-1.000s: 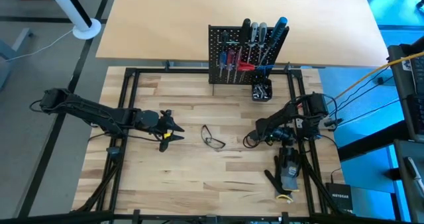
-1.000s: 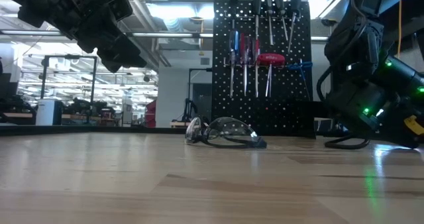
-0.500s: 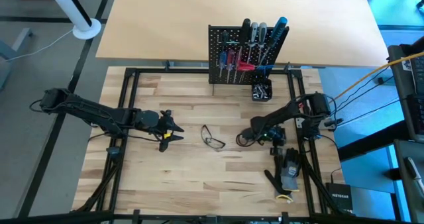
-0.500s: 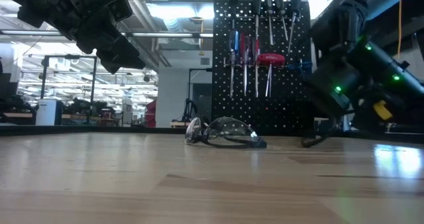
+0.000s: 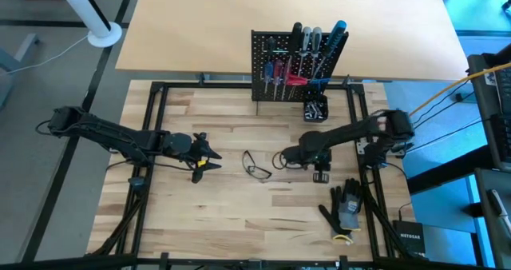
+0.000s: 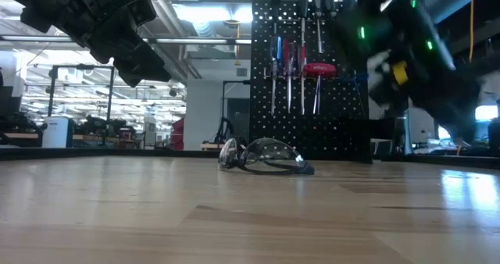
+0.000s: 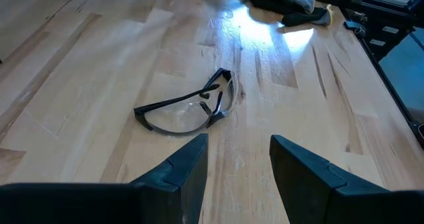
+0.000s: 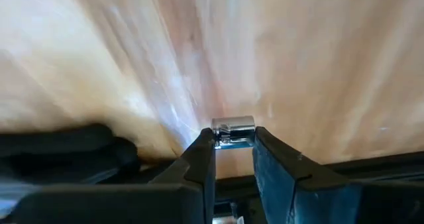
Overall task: Hang tools onto peg board
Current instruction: Put the silver socket in the black bin on the peg board
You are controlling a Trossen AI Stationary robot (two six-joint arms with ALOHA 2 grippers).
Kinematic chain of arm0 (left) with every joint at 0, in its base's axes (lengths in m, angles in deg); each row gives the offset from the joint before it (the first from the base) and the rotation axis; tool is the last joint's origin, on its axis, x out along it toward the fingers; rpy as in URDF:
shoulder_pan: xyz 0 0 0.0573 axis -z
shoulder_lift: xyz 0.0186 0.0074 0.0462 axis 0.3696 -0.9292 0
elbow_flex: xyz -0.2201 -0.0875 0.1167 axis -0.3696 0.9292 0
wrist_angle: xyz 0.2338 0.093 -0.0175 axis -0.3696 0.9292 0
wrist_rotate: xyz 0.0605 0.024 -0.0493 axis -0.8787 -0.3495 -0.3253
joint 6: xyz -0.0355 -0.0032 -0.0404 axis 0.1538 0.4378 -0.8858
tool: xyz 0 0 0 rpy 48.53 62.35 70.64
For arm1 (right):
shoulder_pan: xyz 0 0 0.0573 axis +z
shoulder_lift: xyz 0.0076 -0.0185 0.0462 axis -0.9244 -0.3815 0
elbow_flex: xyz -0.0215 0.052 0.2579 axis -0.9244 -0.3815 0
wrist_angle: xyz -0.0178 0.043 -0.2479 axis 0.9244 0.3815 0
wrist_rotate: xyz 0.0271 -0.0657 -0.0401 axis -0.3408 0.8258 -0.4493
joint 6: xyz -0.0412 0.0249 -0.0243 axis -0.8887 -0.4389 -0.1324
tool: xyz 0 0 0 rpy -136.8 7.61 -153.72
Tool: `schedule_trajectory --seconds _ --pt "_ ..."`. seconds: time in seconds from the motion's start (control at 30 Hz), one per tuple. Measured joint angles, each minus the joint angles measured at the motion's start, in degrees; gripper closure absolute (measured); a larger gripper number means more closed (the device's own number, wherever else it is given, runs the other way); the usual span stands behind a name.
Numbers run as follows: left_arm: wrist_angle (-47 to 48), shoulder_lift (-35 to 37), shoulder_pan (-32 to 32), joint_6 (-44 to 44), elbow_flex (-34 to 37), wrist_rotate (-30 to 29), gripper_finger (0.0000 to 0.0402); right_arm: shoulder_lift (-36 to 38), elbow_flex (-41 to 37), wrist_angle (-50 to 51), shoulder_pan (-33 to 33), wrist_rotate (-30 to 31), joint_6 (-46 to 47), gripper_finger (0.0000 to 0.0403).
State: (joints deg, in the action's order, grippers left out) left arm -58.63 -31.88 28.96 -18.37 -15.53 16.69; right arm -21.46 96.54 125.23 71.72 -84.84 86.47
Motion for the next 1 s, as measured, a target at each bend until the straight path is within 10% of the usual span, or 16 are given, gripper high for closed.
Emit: schedule_trajectory --seconds 0.53,1.0 --pt "-0.8 0.0 0.0 -0.3 0.0 0.0 0.0249 26.6 3.3 -11.8 -10.3 32.8 13.0 0.0319" --pt "1.4 0.0 0.0 -0.3 0.0 0.0 0.0249 27.2 -4.0 -25.7 -29.3 27.7 15.9 0.0298"
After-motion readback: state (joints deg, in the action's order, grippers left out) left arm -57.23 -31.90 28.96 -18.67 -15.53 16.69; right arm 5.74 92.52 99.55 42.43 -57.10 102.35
